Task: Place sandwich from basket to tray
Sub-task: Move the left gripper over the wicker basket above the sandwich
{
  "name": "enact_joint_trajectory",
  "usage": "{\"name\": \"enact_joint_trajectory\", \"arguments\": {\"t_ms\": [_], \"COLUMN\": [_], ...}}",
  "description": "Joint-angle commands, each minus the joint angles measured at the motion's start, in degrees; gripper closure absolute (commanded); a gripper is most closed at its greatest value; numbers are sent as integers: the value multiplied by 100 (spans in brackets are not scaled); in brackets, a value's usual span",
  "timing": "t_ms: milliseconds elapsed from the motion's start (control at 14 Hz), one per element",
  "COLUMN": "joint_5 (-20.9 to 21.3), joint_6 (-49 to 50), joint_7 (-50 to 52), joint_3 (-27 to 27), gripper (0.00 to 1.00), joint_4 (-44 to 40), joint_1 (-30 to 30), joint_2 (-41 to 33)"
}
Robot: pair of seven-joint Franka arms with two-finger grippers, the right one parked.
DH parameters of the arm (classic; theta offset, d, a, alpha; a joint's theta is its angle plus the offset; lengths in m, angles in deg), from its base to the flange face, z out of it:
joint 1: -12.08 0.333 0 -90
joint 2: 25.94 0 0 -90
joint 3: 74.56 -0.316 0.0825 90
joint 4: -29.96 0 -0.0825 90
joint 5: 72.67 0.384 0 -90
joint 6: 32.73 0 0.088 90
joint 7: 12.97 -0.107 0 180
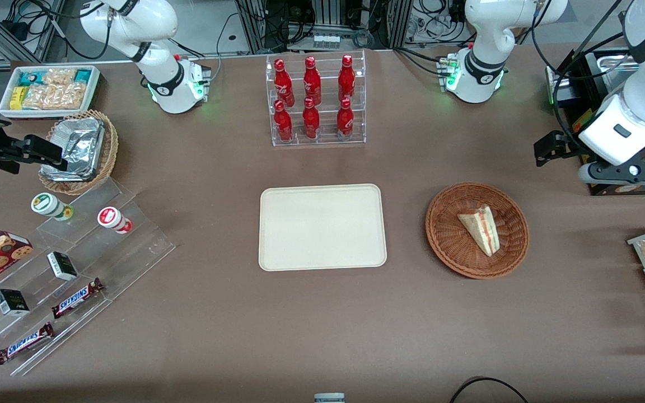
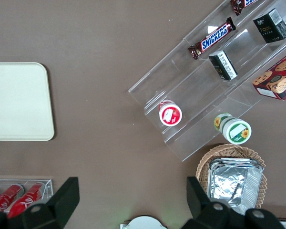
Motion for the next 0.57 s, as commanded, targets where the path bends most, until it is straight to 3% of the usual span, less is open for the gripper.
{"name": "enact_joint_trajectory", "arguments": {"t_ms": [0, 286, 500], "joint_5": [66, -66, -75], "joint_6": [-3, -160, -845], "joint_7": [12, -50, -41], "joint_3": [53, 53, 53], "gripper": [0, 0, 0], "joint_4": [-49, 213, 1065], "joint_1": [-49, -49, -49], "joint_2": [-9, 193, 115]}}
